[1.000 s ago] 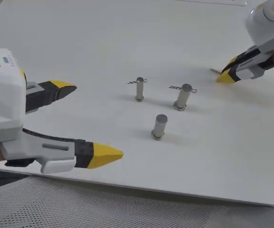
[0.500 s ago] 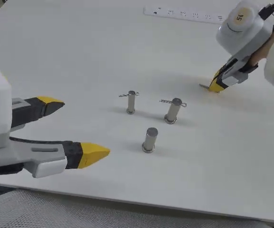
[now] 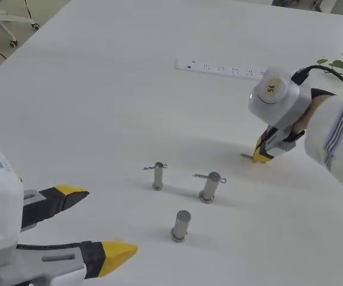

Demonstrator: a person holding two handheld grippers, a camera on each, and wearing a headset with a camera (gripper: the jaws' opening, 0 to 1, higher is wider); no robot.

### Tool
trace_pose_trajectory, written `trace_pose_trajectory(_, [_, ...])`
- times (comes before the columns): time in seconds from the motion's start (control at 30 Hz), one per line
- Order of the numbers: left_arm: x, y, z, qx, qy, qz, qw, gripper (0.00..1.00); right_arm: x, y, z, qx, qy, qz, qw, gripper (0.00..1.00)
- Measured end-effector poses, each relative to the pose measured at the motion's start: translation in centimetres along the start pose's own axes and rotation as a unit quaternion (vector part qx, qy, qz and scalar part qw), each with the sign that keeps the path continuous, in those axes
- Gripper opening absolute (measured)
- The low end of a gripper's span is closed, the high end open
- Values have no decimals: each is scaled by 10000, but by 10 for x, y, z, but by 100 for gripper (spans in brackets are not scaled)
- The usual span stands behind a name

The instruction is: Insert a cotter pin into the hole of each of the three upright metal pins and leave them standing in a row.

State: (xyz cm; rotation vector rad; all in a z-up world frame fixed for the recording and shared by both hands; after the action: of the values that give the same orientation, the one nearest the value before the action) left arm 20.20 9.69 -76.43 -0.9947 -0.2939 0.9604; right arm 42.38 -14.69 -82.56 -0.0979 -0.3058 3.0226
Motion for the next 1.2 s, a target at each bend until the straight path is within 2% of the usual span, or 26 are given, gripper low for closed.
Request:
trace_pose_trajectory(0.2, [-1,-1,0,10,-6,-6,10000,70,-1,0,-1,75,133,120,9998,2])
trace_pose_trajectory(0.3, [0,-2,0,-16,-94,19,10000,76,-3,0,-1,110,174,-39,9998,2])
trace_pose_trajectory(0.6, [1,1,-3,-23,-163,-12,9999,78,-2,4,-1,-41,329,-110,9994,2])
trace_pose_trajectory(0.67, [2,0,-3,-46,-170,29,9998,77,-1,5,2,-80,340,-168,9992,2])
trace_pose_trajectory(0.73, [2,0,-3,-42,-194,-16,9998,76,1,3,8,-232,335,-242,9989,2])
trace_pose_trajectory(0.9, [3,-1,-4,34,-143,-78,9999,76,5,2,26,-423,536,-194,9975,2])
trace_pose_trajectory(1.03, [5,-5,-4,-2,-138,-317,9994,75,14,3,40,-575,637,-96,9963,2])
trace_pose_trajectory(1.2, [9,-9,-9,51,-80,-521,9986,75,25,0,55,-640,810,130,9946,2])
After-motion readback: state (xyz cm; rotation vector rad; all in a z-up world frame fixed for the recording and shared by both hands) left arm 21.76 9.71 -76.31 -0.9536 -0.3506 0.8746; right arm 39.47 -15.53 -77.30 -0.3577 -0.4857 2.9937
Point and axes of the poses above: the centre of the closed fingertips' face, and the gripper's own axes: z roughly backward along the fingers, x roughly to its left, y roughly out of its underside, the point moved 4 cm from there along z, roughly backward along the fingers, and after that the axes turned 1 degree about -x, right-handed, at the moved point
